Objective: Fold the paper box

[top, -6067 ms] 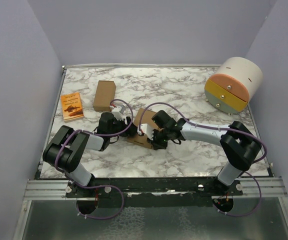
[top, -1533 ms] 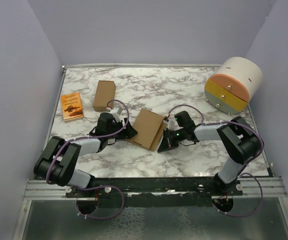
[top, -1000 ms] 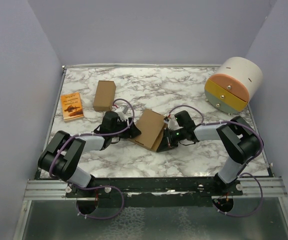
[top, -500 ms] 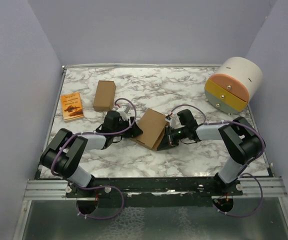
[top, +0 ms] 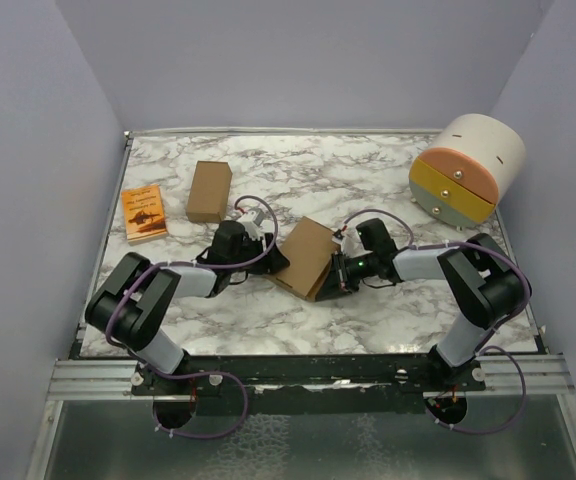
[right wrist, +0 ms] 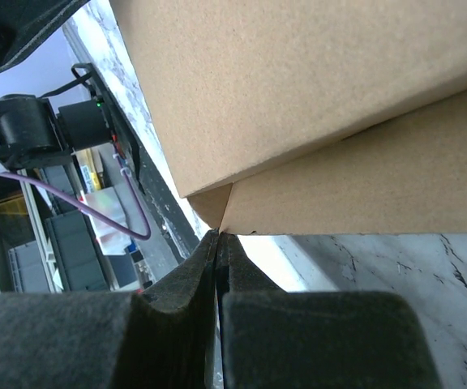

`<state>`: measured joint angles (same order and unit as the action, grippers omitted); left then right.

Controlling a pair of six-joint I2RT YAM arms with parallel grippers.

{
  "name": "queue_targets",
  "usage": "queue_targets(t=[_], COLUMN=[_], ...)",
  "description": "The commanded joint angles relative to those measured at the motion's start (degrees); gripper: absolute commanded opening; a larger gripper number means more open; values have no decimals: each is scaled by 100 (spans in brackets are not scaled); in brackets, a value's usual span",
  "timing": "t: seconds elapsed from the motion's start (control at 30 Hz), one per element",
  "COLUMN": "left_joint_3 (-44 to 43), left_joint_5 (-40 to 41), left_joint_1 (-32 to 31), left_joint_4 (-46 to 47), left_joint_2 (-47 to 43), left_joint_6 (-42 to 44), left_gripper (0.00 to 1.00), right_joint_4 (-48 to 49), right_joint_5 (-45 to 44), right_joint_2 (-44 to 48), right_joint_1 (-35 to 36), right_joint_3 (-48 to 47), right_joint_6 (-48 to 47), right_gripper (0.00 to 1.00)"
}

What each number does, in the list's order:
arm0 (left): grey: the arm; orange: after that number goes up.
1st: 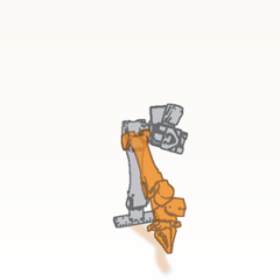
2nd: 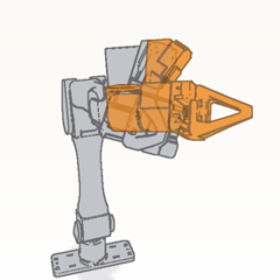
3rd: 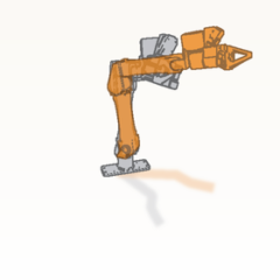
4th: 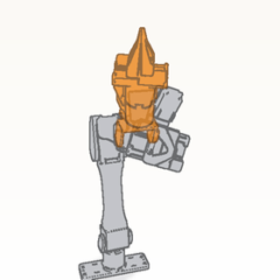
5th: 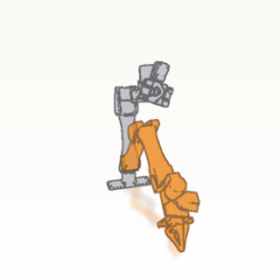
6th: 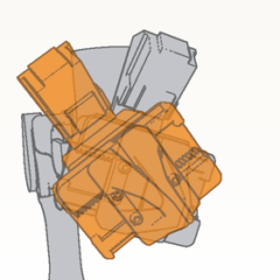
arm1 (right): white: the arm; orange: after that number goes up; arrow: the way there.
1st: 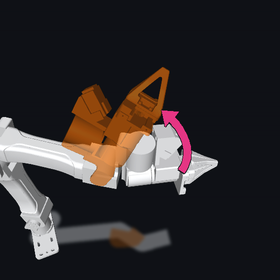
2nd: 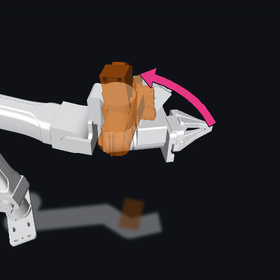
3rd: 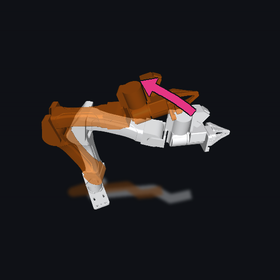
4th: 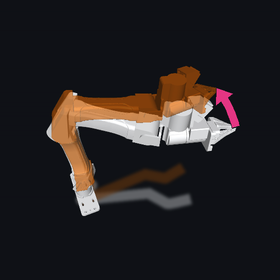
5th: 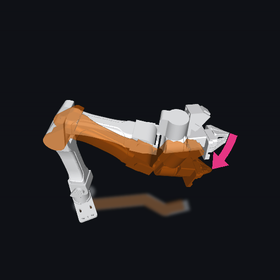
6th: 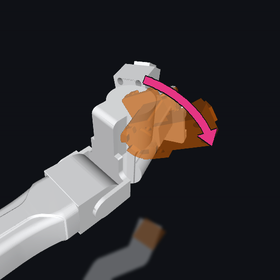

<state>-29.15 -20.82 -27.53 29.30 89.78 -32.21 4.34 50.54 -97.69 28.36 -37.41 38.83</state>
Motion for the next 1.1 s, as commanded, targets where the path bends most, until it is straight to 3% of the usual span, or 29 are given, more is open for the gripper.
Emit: queue_targets(t=[0.0, 0.4, 0.6, 0.8, 0.97, 1.03, 1.07], left_joint_3=[-41, -335, -812, -1139, -702, -380, -208], left_joint_5=[-200, -128, 348, 527, 316, 172, 125], left_joint_1=[-236, -356, 30, 442, 448, 441, 435], left_joint_4=[-166, -379, -1222, -1731, -1685, -1629, -1641], left_joint_2=[205, 363, -177, -738, -1346, -1576, -1680], left_joint_6=[-72, 32, 267, 438, 185, 1, -81], left_gripper=[59, 60, 78, 79, 65, 53, 41], right_joint_4=[547, 445, -733, -1278, -2845, -3227, -3315], right_joint_5=[148, 119, 36, 29, 145, 58, -64], right_joint_2=[205, 263, 574, 1159, 1196, 1022, 838], right_joint_1=[-74, -162, -360, -445, -445, -450, -446], right_joint_3=[-3, -57, -465, -629, -1834, -2314, -2518], right_joint_6=[109, -57, -1723, -3062, -5835, -6601, -6859], right_gripper=[1, 1, 1, 1, 7, 24, 30])
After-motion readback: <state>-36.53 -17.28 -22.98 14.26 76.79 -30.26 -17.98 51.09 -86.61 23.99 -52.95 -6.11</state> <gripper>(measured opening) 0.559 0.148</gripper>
